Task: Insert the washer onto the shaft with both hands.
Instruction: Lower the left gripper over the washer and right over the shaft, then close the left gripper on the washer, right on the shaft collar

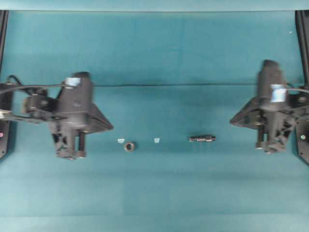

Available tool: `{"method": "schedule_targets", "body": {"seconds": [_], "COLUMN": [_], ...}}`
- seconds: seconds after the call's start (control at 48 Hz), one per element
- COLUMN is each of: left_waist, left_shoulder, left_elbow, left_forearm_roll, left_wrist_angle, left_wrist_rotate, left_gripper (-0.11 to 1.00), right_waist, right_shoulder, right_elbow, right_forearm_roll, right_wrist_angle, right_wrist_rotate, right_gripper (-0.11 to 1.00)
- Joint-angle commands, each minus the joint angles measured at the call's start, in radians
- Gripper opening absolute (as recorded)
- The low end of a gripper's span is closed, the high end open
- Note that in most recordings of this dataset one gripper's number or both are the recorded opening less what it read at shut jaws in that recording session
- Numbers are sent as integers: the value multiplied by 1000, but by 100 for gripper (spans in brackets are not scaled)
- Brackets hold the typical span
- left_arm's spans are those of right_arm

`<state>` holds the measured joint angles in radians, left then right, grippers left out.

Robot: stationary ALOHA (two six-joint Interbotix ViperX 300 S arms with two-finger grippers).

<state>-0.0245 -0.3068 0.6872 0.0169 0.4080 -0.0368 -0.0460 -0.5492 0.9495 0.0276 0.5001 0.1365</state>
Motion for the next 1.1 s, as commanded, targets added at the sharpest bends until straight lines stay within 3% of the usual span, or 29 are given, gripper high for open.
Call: {"method": "schedule_targets", "body": {"seconds": [0.0,0.52,0.895,1.02,1.082], "left_waist": [-14,-43,-38,-31,-31], "left_shoulder": [23,209,250,249,250], "left_elbow": [-43,-137,-132,-124,-126], "left_forearm_roll": [2,2,2,2,2], "left_wrist_angle": [6,51,54,54,54], "left_wrist_rotate": [0,-2,2,-8,-8], "left_gripper": [2,2,2,3,10], "right_waist": [-2,2,8,14,15], "right_shoulder": [55,253,322,331,334], "right_elbow": [-55,-150,-161,-169,-169], "right_forearm_roll": [-14,-25,-34,-34,-34], "right_wrist_angle": [21,60,54,37,32], "right_wrist_rotate": [-5,-11,-14,-46,-81], "right_gripper": [-9,-9,-8,-5,-2]}}
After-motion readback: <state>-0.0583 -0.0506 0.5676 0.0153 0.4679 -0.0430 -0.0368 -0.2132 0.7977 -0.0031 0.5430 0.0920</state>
